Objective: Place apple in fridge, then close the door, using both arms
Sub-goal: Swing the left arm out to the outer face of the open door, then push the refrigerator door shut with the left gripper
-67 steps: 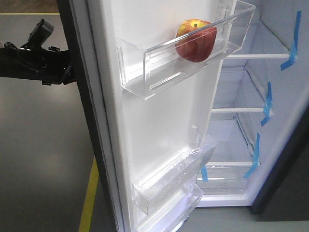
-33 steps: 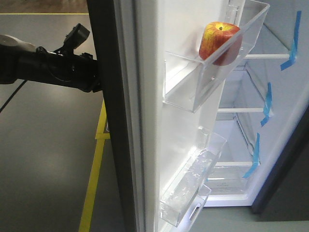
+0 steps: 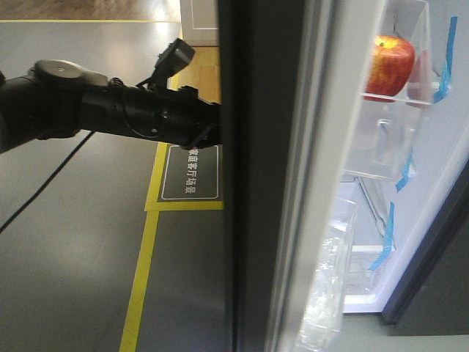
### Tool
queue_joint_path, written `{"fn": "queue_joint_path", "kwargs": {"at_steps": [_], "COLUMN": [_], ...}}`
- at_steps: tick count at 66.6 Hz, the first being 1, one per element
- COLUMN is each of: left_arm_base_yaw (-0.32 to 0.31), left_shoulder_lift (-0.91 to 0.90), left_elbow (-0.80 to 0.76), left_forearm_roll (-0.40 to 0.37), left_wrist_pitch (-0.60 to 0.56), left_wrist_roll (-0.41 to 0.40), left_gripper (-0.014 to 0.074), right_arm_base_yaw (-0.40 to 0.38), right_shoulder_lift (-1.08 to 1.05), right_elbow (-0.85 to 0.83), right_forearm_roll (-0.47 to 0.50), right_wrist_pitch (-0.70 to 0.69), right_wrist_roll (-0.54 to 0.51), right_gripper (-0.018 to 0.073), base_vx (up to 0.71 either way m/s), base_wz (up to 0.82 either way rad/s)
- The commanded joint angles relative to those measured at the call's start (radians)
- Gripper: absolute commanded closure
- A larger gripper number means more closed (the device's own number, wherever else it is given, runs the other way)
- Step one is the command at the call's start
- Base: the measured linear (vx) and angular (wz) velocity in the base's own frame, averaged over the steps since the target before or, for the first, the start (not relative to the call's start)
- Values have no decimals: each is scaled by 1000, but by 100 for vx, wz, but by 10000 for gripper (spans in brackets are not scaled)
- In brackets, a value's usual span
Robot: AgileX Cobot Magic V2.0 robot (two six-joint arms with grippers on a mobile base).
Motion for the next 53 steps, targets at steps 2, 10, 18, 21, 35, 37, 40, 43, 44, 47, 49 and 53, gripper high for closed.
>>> {"fn": "queue_joint_path", "kwargs": {"at_steps": [2,10,18,21,35,37,40,43,44,47,49,53], "left_arm_base_yaw": [-58,-117,-179,-199,-275,-280,-288,-288,-288,-288,-288,-287], "left_shoulder_lift": [-52,-51,-48,-48,-48,-48,-48,-48,-48,-48,-48,-51], "left_elbow": [-32,-32,-32,-32,-32,-32,-32,-32,-32,-32,-32,-32], "left_forearm_roll": [-114,-131,-162,-174,-267,-275,-281,-283,-285,-288,-288,-279], "left_wrist_pitch": [-15,-62,-127,-163,-272,-277,-281,-277,-275,-266,-254,-228], "left_wrist_roll": [24,49,94,108,204,212,222,224,224,224,224,224], "left_gripper": [603,603,603,603,603,603,603,603,603,603,603,603], "right_arm_base_yaw": [1,1,1,1,1,1,1,1,1,1,1,1], "right_shoulder_lift": [5,5,5,5,5,5,5,5,5,5,5,5], "right_elbow": [-25,-25,-25,-25,-25,-25,-25,-25,-25,-25,-25,-25], "right_forearm_roll": [12,12,12,12,12,12,12,12,12,12,12,12], "right_wrist_pitch": [-51,-51,-51,-51,-51,-51,-51,-51,-51,-51,-51,-51], "right_wrist_roll": [-5,-5,-5,-5,-5,-5,-5,-5,-5,-5,-5,-5], "right_gripper": [-28,-28,-28,-28,-28,-28,-28,-28,-28,-28,-28,-28], "base_vx": [0,0,0,0,0,0,0,0,0,0,0,0], "base_wz": [0,0,0,0,0,0,0,0,0,0,0,0]}}
